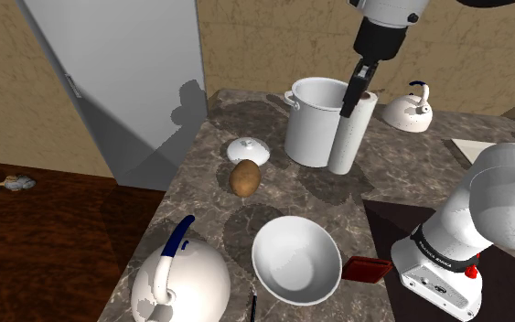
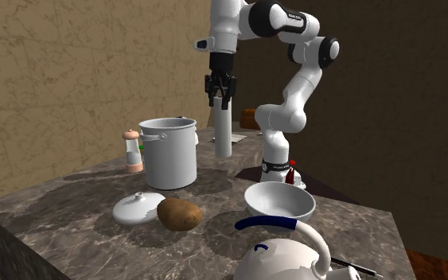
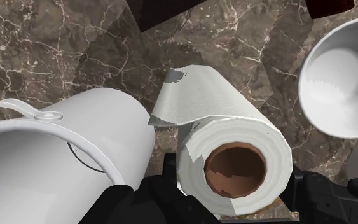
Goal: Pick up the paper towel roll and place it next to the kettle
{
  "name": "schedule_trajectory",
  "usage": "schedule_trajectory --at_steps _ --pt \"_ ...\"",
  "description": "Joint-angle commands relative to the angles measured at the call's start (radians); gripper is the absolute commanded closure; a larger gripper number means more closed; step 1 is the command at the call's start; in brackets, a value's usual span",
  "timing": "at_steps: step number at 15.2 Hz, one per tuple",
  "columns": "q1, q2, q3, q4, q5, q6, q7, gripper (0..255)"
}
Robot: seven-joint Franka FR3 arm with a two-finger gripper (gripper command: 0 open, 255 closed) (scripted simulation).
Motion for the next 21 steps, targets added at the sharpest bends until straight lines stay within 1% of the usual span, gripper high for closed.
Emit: schedule_trajectory --at_steps 1,21 --pt "-0.001 0.004 -0.002 0.032 -0.002 -0.028 -0.001 255" --pt "-0.012 0.097 -0.011 0.368 -0.016 -0.272 -0.006 255"
